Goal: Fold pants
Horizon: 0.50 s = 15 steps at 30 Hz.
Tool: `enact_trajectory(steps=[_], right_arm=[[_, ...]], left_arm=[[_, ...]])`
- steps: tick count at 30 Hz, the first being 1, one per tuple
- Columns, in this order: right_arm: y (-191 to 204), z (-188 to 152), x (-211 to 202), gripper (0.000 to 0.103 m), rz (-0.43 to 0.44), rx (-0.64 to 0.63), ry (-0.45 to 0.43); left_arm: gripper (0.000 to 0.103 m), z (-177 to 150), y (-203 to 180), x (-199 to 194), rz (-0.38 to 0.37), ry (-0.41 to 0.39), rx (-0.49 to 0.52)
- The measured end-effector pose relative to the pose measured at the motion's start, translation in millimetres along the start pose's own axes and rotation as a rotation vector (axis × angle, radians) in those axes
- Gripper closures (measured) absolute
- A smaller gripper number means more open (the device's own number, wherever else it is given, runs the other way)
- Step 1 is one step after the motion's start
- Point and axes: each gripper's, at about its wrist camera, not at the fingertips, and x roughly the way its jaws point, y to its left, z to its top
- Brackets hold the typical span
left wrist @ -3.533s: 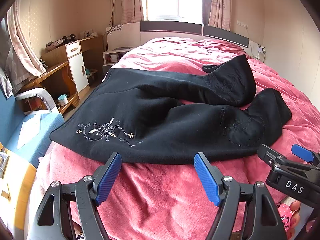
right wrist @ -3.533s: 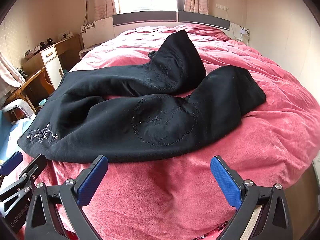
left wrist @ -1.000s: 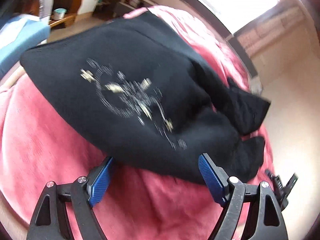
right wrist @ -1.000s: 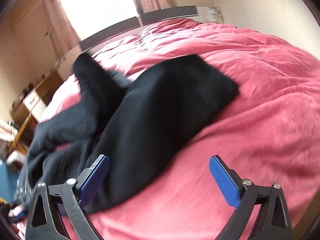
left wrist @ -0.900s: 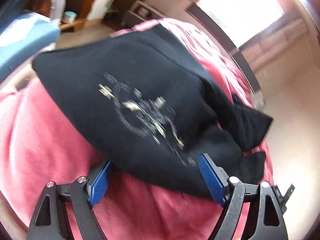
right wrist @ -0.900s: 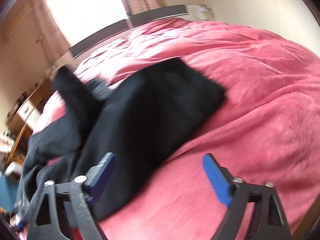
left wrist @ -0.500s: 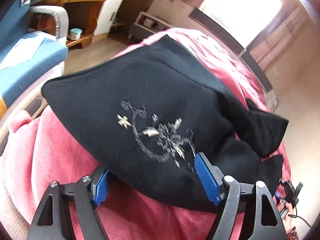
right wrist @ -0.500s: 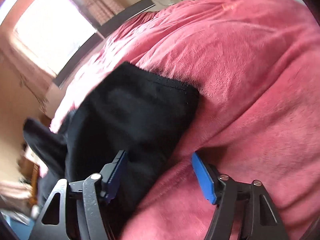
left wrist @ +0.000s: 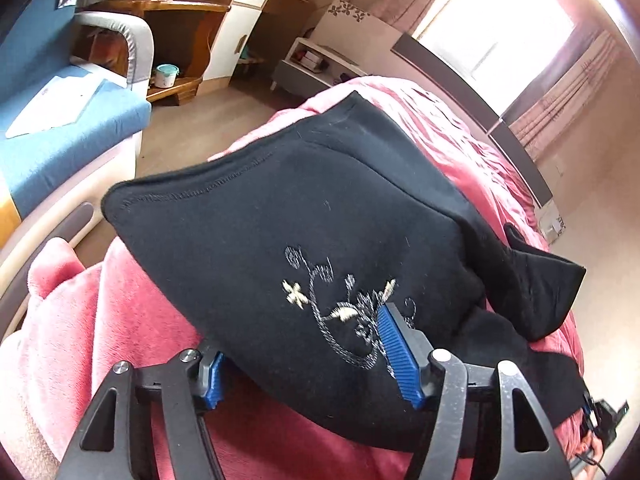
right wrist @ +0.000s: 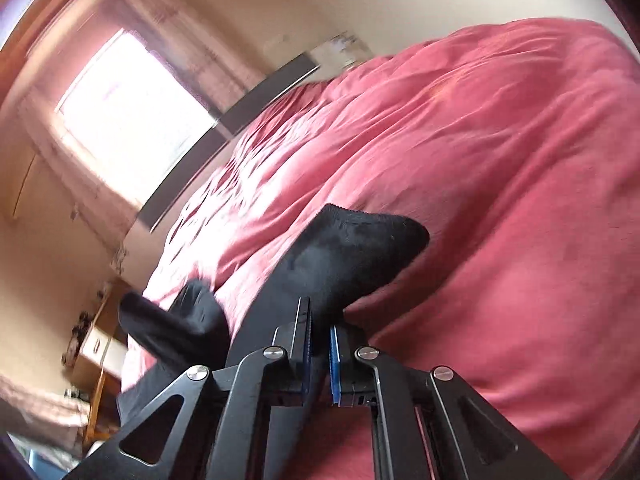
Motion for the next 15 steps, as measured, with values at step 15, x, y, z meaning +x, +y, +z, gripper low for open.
enact_trajectory(steps=[15], right_arm=[[-70.4,-41.3,-12.7,0.079,-0.198,0.192,0.081]], left_arm=[[0.033,19.9,49.2,-20.4,0.097,-0.107,-0.136]])
